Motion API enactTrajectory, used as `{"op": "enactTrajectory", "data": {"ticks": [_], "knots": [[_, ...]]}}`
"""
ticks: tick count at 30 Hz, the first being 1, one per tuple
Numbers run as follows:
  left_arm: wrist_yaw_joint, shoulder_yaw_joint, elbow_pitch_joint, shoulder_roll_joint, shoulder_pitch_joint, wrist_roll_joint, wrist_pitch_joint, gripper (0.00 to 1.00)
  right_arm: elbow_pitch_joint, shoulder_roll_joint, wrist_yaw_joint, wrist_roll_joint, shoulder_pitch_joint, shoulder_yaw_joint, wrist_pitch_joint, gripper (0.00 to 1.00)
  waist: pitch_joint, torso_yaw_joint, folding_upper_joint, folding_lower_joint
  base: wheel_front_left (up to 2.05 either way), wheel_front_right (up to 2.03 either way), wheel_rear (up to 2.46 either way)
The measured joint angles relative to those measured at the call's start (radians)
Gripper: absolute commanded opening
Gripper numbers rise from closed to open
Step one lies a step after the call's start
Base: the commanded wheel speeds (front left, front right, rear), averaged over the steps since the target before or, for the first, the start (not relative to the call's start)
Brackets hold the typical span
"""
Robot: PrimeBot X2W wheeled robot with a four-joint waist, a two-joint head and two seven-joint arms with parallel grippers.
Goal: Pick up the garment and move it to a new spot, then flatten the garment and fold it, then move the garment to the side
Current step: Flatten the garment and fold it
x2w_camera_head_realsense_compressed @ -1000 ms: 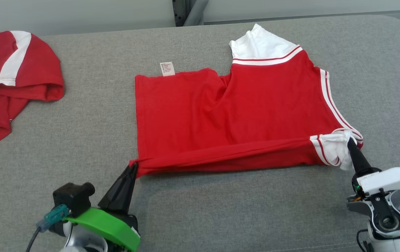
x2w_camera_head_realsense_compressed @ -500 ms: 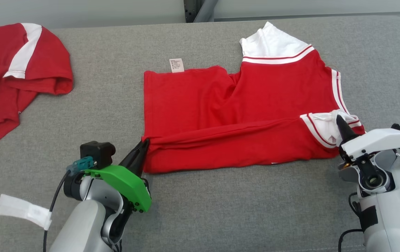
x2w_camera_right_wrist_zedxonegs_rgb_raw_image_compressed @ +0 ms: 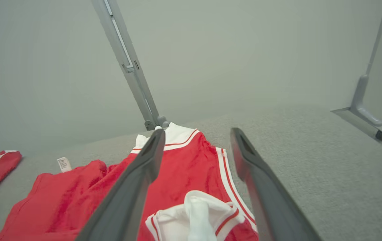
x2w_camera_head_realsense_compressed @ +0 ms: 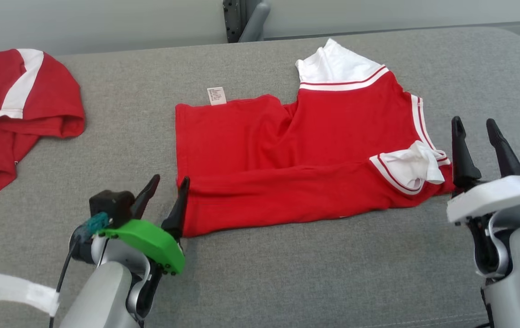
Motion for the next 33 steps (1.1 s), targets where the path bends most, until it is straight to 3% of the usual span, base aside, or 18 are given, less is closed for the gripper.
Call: {"op": "enactTrajectory", "data": {"ticks": [7, 12, 17, 26, 33], "knots": [[0.074, 0.013, -0.139, 0.022, 0.167, 0.05, -0.123, 1.0, -0.182, -0.012, 0.001, -0.253, 0.177, -0.008, -0.082, 1.0, -0.032, -0.031, 0.0, 0.0, 0.0, 0.0, 0.0], [0.128, 0.022, -0.247, 0.021, 0.285, 0.084, -0.144, 1.0, -0.185, -0.017, 0.001, -0.365, 0.263, -0.025, -0.164, 1.0, -0.045, -0.037, 0.0, 0.0, 0.0, 0.0, 0.0], [0.156, 0.056, -0.297, 0.012, 0.355, 0.133, -0.149, 1.0, -0.132, 0.015, 0.001, -0.388, 0.293, -0.037, -0.215, 1.0, -0.048, -0.034, 0.0, 0.0, 0.0, 0.0, 0.0], [0.13, 0.172, -0.335, -0.065, 0.414, 0.186, -0.15, 1.0, -0.082, 0.054, 0.001, -0.404, 0.284, -0.071, -0.221, 1.0, -0.054, -0.039, 0.0, 0.0, 0.0, 0.0, 0.0], [0.089, 0.209, -0.279, -0.08, 0.38, 0.244, -0.15, 1.0, -0.026, 0.058, 0.001, -0.436, 0.237, -0.099, -0.221, 1.0, -0.025, -0.032, -0.0001, 0.0, 0.0, 0.0, 0.0]]}}
